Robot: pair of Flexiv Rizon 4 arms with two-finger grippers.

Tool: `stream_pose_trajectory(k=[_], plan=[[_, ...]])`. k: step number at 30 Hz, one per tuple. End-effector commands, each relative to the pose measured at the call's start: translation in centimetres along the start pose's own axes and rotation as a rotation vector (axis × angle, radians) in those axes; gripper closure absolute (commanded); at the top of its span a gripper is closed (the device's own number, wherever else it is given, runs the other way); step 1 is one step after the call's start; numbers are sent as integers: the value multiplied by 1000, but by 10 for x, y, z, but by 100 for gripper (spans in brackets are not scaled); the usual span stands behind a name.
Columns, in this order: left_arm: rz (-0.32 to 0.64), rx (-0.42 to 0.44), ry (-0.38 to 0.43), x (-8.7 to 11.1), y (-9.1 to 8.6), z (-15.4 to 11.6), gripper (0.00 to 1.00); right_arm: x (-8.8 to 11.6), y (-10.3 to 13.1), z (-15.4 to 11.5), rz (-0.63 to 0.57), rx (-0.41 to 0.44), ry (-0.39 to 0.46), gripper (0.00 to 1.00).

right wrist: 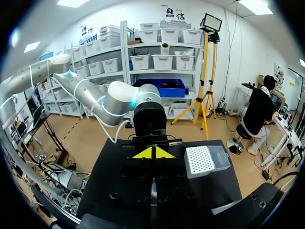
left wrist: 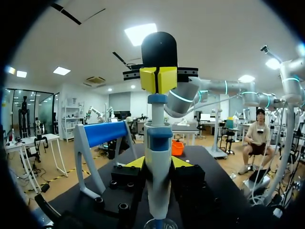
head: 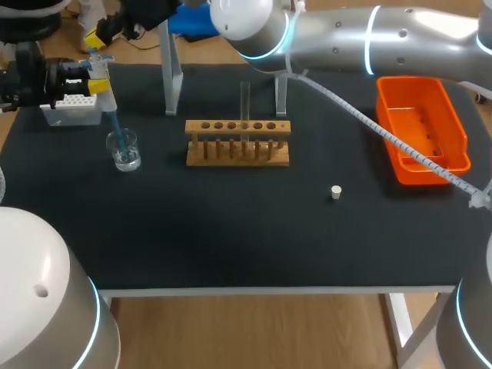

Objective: Invert the test tube, pick up the pipette, mount the tip to pipette, aspirate from beaker and dispense into the tube, eject the tip, return the pipette, and cap with the stopper.

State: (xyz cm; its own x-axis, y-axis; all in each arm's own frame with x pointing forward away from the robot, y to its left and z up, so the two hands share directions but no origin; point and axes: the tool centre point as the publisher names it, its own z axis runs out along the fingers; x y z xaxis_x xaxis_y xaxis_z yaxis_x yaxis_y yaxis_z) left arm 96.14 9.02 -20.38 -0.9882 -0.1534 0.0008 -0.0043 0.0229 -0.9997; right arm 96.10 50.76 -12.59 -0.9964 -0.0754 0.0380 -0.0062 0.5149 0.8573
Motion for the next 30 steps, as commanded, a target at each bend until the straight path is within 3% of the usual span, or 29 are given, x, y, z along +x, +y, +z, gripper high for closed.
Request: stream_pose_trajectory(k=[1, 30], plan=[[2, 3, 5, -1, 1, -1, 100, -3, 1, 2, 2, 11, 1, 100], [2, 3, 5, -1, 1, -1, 100, 4, -14, 6, 3, 45, 10, 100]])
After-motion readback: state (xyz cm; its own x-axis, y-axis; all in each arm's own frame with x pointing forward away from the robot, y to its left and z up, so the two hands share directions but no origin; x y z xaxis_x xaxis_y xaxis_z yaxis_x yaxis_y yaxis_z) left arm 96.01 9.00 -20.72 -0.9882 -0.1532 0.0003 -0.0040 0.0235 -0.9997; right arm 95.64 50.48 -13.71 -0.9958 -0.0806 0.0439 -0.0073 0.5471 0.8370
